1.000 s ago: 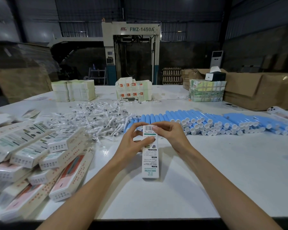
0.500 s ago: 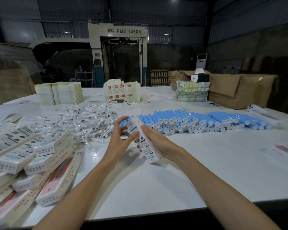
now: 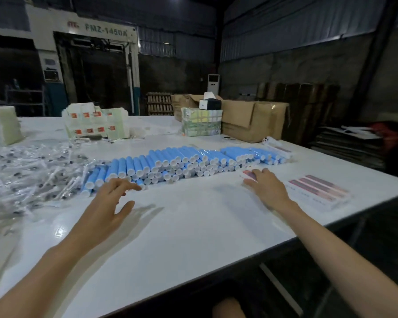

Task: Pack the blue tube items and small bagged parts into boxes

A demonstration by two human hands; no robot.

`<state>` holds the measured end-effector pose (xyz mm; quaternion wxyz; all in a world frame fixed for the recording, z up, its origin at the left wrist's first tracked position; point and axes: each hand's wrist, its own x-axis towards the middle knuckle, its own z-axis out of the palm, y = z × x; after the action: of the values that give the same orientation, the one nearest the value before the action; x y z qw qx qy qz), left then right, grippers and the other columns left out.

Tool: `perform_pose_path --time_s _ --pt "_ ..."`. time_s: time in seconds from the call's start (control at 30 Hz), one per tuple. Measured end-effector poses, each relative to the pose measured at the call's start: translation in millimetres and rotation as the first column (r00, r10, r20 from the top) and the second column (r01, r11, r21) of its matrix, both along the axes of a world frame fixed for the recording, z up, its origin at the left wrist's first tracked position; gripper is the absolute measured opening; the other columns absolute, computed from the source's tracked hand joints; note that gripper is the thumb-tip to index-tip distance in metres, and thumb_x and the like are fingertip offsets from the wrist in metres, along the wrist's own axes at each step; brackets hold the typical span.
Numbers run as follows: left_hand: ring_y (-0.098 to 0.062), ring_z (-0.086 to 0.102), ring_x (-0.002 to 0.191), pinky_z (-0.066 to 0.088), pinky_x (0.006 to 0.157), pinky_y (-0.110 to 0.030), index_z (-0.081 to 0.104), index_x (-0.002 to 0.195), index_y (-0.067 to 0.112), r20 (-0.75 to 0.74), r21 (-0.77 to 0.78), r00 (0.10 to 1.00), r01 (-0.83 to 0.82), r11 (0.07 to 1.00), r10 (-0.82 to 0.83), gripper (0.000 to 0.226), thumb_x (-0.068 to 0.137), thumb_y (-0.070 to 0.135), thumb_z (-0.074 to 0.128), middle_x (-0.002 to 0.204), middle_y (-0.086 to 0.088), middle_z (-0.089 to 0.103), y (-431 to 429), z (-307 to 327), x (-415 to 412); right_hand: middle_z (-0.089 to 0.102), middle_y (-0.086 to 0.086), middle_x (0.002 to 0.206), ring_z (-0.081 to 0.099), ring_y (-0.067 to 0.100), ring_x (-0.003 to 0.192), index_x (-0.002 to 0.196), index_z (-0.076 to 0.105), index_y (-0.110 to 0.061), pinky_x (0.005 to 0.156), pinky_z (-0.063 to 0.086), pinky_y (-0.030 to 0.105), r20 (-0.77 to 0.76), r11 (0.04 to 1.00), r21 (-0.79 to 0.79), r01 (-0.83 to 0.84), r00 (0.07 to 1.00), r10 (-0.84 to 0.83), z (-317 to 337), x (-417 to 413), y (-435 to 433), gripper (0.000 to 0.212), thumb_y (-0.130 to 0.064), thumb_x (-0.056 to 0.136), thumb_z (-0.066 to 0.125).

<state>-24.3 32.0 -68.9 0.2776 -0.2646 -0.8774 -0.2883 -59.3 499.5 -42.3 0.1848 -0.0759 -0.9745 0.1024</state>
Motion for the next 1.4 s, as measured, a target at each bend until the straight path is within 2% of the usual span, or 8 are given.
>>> perform_pose_path --time_s 0.1,0.27,0.5,0.8,0.9,1.0,1.2,1.4 --pt "-0.017 0.054 0.118 0.051 0.094 -0.042 0.073 0.124 0.029 -0.018 -0.03 1.0 0.006 1.0 -0.007 0.034 0.098 0.007 0.075 0.129 0.007 0.056 -1 1 0 0.057 0.012 0.132 0.053 0.03 0.122 0.14 0.055 -0.018 0.099 0.045 0.042 -0.014 0.957 0.254 0.141 0.99 -0.142 -11 11 45 0.046 -0.049 0.109 0.044" --pt "-0.022 0.052 0.119 0.051 0.095 -0.05 0.076 0.115 0.032 0.003 -0.06 1.0 0.012 0.998 -0.012 0.031 0.097 0.007 0.075 0.129 0.005 0.056 -1 0 -1 0.054 0.009 0.132 0.049 0.027 0.123 0.134 0.059 -0.017 0.102 0.042 0.038 -0.095 0.873 0.427 0.238 0.971 -0.218 -24 23 80 0.041 -0.045 0.106 0.052" --pt "-0.019 0.051 0.112 0.047 0.093 -0.044 0.076 0.109 0.038 0.016 -0.068 1.0 0.008 0.998 -0.007 0.034 0.096 0.006 0.076 0.128 0.008 0.054 -3 -1 1 0.058 0.008 0.131 0.051 0.028 0.124 0.125 0.068 -0.015 0.105 0.042 0.041 -0.109 0.841 0.435 0.32 0.947 -0.304 -29 27 77 0.04 -0.046 0.105 0.053" --pt "-0.015 0.049 0.12 0.048 0.095 -0.042 0.075 0.114 0.038 0.06 -0.09 0.998 -0.009 0.996 0.015 0.03 0.1 0.011 0.073 0.127 0.013 0.054 -2 1 8 0.056 0.01 0.133 0.051 0.028 0.123 0.131 0.059 -0.014 0.101 0.044 0.041 -0.133 0.793 0.474 0.382 0.922 -0.365 -20 37 50 0.033 -0.032 0.106 0.046" --pt "-0.011 0.052 0.119 0.052 0.091 -0.041 0.072 0.118 0.039 0.091 -0.08 0.995 -0.024 0.997 0.031 0.028 0.103 0.016 0.07 0.125 0.019 0.056 -1 2 11 0.06 0.01 0.129 0.055 0.027 0.118 0.13 0.06 -0.012 0.097 0.045 0.041 -0.164 0.92 0.319 0.226 0.97 -0.182 -6 24 -1 0.033 -0.031 0.108 0.047" --pt "-0.003 0.056 0.111 0.054 0.088 -0.039 0.069 0.119 0.04 0.106 -0.063 0.99 -0.081 0.995 0.088 0.025 0.105 0.02 0.068 0.118 0.024 0.061 -2 3 12 0.069 0.002 0.111 0.063 0.024 0.103 0.116 0.067 -0.015 0.082 0.048 0.038 -0.221 0.998 0.013 -0.063 0.973 0.064 5 11 -70 0.024 -0.028 0.106 0.049" --pt "-0.002 0.062 0.094 0.053 0.082 -0.034 0.066 0.116 0.04 0.195 -0.031 0.946 -0.259 0.965 0.26 0.019 0.106 0.024 0.063 0.101 0.018 0.066 -6 5 18 0.061 -0.005 0.069 0.056 0.015 0.064 0.08 0.059 -0.016 0.062 0.046 0.036 -0.307 0.758 -0.427 -0.493 0.868 0.391 14 -17 -206 0.034 -0.039 0.106 0.056" --pt "-0.009 0.061 0.094 0.055 0.085 -0.038 0.067 0.113 0.033 0.252 -0.144 0.893 -0.346 0.927 0.372 0.012 0.103 0.031 0.062 0.103 0.015 0.066 -3 11 23 0.047 -0.005 0.059 0.044 0.012 0.057 0.067 0.046 -0.017 0.059 0.037 0.036 -0.325 0.614 -0.589 -0.525 0.85 0.416 -12 -33 -291 0.046 -0.041 0.105 0.057"
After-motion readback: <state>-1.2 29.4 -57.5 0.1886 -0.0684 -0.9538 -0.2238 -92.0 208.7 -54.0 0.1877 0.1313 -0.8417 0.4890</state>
